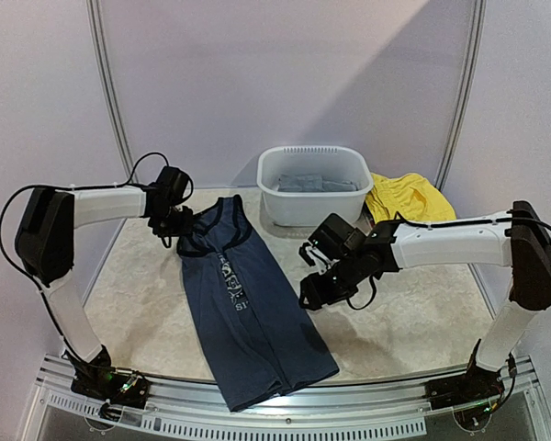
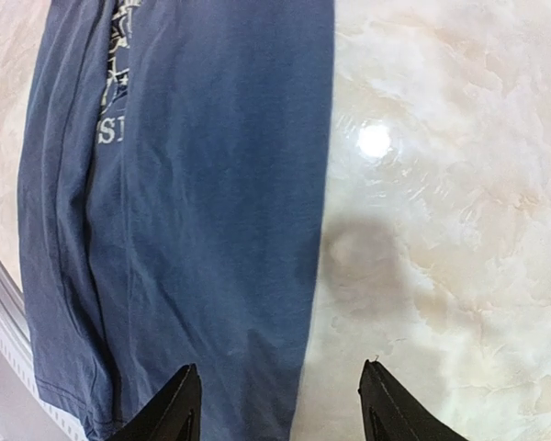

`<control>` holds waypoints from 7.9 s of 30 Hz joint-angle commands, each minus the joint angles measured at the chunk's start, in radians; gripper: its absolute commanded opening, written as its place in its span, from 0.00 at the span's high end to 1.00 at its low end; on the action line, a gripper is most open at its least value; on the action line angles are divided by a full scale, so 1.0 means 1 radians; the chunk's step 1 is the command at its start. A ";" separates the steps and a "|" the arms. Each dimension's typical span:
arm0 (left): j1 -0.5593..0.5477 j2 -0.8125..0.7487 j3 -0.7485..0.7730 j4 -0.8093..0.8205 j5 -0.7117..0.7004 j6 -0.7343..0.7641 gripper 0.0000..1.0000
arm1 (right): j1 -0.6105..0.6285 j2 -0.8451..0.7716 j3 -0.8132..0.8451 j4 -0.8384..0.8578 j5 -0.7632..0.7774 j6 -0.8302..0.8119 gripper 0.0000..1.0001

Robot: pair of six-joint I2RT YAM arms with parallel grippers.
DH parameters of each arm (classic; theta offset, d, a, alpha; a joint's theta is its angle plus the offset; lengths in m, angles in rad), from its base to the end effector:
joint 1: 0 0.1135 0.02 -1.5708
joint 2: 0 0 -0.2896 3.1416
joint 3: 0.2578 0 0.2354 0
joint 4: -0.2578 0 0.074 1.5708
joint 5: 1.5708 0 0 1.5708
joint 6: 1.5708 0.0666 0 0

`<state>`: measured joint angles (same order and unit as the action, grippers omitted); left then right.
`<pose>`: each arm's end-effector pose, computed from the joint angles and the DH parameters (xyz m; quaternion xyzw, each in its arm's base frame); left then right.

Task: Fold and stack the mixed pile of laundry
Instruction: Rotate the rectangle-folded tank top at the center of the board, then pick up the rectangle-folded tank top from the center of the board, then fold the rectangle-folded tank top at the center of the board.

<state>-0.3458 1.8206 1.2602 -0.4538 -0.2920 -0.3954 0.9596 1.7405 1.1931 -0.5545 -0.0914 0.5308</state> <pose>0.3726 -0.1138 0.2070 -0.0635 0.9500 0.0319 0.3040 0.2004 0.2966 0.2065 -0.2171 0.9471 0.1900 0.1404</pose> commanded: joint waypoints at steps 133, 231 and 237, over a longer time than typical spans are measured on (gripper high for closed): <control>-0.800 -0.485 -0.711 -0.197 0.404 -0.466 1.00 | 0.072 -0.166 -0.459 0.455 -0.185 0.165 0.03; -0.611 -0.738 -0.466 -0.360 -0.216 -0.409 1.00 | 0.044 0.109 0.180 0.120 0.061 0.041 1.00; -0.545 -0.681 -0.411 -0.356 -0.298 -0.370 1.00 | 0.008 0.134 0.248 0.104 0.121 0.013 1.00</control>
<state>-0.9371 1.1038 0.8040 -0.8265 -0.4908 -0.8066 0.9951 1.8442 1.3899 -0.4103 -0.0483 0.5804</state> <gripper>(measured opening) 0.018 0.021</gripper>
